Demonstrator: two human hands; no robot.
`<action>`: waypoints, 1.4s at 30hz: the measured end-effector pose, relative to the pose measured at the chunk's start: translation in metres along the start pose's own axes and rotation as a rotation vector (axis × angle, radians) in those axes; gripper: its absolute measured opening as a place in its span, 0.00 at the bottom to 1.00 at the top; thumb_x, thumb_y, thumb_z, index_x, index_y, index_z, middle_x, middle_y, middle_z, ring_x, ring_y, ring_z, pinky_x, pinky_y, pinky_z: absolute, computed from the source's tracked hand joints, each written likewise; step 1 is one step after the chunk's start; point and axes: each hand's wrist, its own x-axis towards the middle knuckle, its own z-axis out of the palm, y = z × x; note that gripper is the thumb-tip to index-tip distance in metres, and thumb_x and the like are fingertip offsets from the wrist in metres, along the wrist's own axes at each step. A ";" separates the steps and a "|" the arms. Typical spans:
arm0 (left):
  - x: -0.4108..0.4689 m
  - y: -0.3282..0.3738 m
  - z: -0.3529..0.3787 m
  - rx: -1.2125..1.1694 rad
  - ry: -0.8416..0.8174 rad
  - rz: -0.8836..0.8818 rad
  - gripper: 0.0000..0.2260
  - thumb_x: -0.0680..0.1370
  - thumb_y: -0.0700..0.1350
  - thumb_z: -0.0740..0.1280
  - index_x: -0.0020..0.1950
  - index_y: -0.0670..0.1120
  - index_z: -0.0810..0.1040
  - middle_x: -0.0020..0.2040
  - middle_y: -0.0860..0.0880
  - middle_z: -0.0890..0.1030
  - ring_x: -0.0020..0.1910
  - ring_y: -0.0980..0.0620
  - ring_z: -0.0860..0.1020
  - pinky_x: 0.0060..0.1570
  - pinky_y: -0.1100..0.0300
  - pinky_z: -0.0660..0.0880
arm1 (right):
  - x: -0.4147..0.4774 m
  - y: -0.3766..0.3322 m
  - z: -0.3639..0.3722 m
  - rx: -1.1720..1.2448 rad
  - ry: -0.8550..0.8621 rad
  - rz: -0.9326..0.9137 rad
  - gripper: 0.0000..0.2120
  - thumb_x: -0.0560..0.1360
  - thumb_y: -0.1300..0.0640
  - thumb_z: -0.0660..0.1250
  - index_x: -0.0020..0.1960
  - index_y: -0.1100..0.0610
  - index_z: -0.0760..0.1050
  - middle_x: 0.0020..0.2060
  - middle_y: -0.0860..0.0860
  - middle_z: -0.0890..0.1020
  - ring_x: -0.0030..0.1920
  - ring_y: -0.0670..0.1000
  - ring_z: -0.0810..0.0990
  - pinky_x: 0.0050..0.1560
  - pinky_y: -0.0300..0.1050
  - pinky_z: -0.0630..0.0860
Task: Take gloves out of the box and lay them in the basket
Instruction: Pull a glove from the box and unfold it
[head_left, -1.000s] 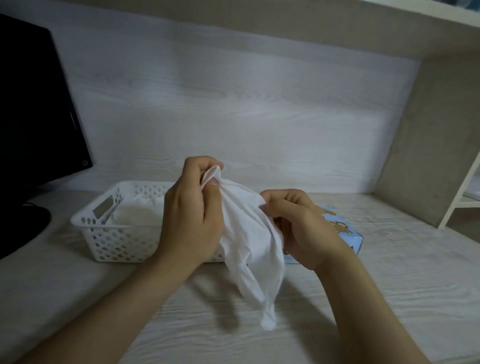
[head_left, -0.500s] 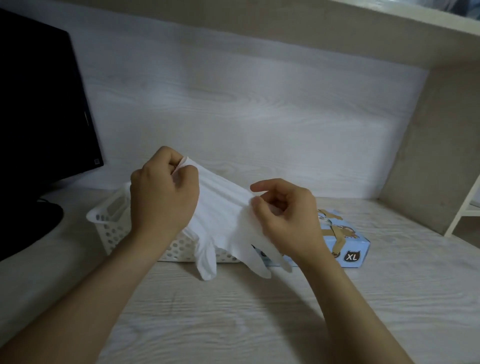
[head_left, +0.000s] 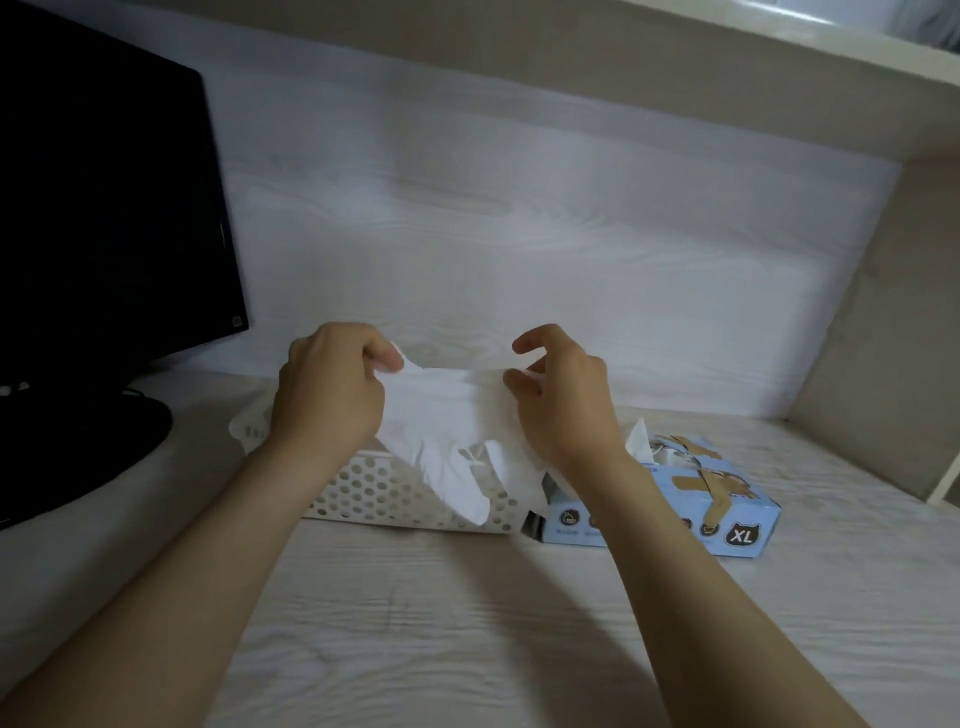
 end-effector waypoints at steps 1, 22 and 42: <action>0.000 -0.002 -0.002 0.020 -0.029 -0.037 0.19 0.79 0.33 0.61 0.49 0.55 0.85 0.58 0.50 0.84 0.59 0.46 0.80 0.59 0.52 0.78 | 0.005 -0.003 0.002 -0.008 -0.019 -0.002 0.12 0.82 0.61 0.70 0.64 0.53 0.77 0.43 0.49 0.81 0.50 0.52 0.83 0.52 0.54 0.83; 0.010 -0.009 -0.013 0.442 -0.182 -0.029 0.21 0.75 0.29 0.65 0.61 0.49 0.83 0.65 0.44 0.75 0.65 0.40 0.70 0.63 0.49 0.73 | 0.041 -0.038 0.017 -0.338 -0.699 -0.207 0.29 0.76 0.40 0.76 0.74 0.44 0.74 0.64 0.48 0.79 0.55 0.48 0.77 0.58 0.46 0.74; -0.004 0.008 -0.016 0.502 -0.164 -0.072 0.06 0.77 0.40 0.62 0.41 0.44 0.76 0.40 0.47 0.71 0.33 0.48 0.67 0.36 0.55 0.66 | 0.025 -0.029 0.017 -0.543 -0.842 -0.073 0.27 0.78 0.56 0.74 0.76 0.45 0.73 0.62 0.51 0.80 0.57 0.56 0.81 0.62 0.53 0.80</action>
